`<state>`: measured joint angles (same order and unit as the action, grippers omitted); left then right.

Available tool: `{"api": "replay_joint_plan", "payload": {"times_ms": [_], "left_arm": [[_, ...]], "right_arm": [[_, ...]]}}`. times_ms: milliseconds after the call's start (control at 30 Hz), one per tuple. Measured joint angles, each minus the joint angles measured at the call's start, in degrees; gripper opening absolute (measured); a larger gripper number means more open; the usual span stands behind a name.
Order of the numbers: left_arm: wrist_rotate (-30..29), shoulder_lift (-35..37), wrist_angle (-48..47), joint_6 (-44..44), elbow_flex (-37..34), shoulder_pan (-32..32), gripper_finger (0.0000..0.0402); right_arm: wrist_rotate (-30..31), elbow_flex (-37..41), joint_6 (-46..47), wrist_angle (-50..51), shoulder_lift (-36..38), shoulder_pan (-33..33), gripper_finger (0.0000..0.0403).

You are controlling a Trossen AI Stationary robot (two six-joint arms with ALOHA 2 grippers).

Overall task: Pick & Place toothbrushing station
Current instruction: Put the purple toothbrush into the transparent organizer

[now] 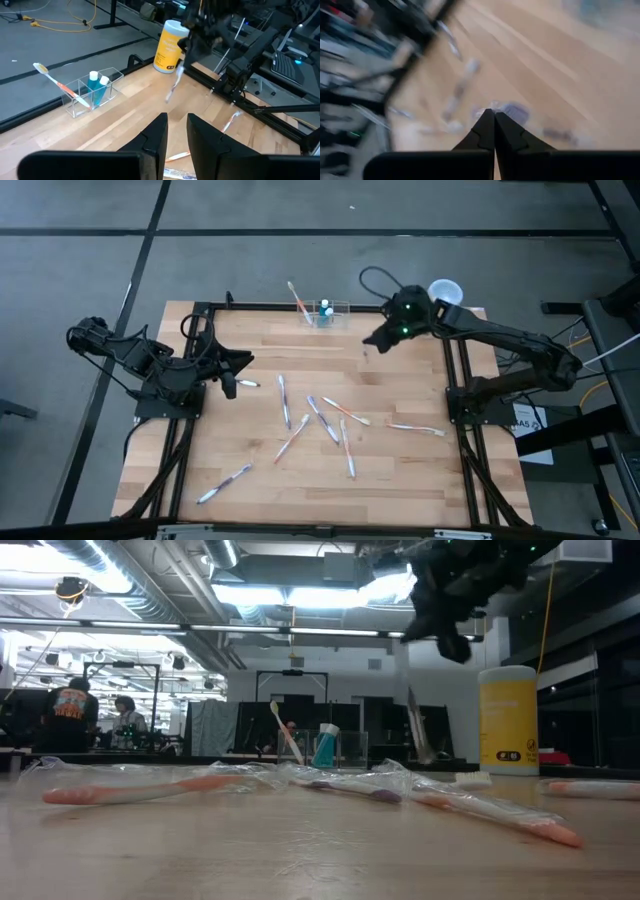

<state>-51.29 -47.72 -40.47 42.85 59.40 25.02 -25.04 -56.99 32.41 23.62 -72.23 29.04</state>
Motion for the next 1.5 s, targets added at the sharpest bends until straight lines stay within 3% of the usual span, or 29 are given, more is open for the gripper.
{"api": "replay_joint_plan", "payload": {"times_ms": [267, 633, 1167, 1500], "left_arm": [[0.0, 0.0, 1.0, -0.1, 0.0, 0.0, 0.0068], [-1.6, -0.1, 1.4, -1.2, 0.0, 0.0, 0.0068], [-2.2, -0.1, 1.6, -1.3, 0.0, 0.0, 0.0068], [-2.7, -0.1, 1.6, -1.6, 0.0, 0.0, 0.0068]], "right_arm": [[0.0, 0.0, 7.1, -16.2, -2.3, 0.7, 0.0000], [2.1, -0.1, 11.7, -33.7, -11.2, 2.0, 0.0000], [2.6, -5.1, 7.5, -30.2, -12.2, 9.4, 0.0000], [0.1, -5.1, 10.3, -36.4, -17.4, 11.4, 0.0000]]}}
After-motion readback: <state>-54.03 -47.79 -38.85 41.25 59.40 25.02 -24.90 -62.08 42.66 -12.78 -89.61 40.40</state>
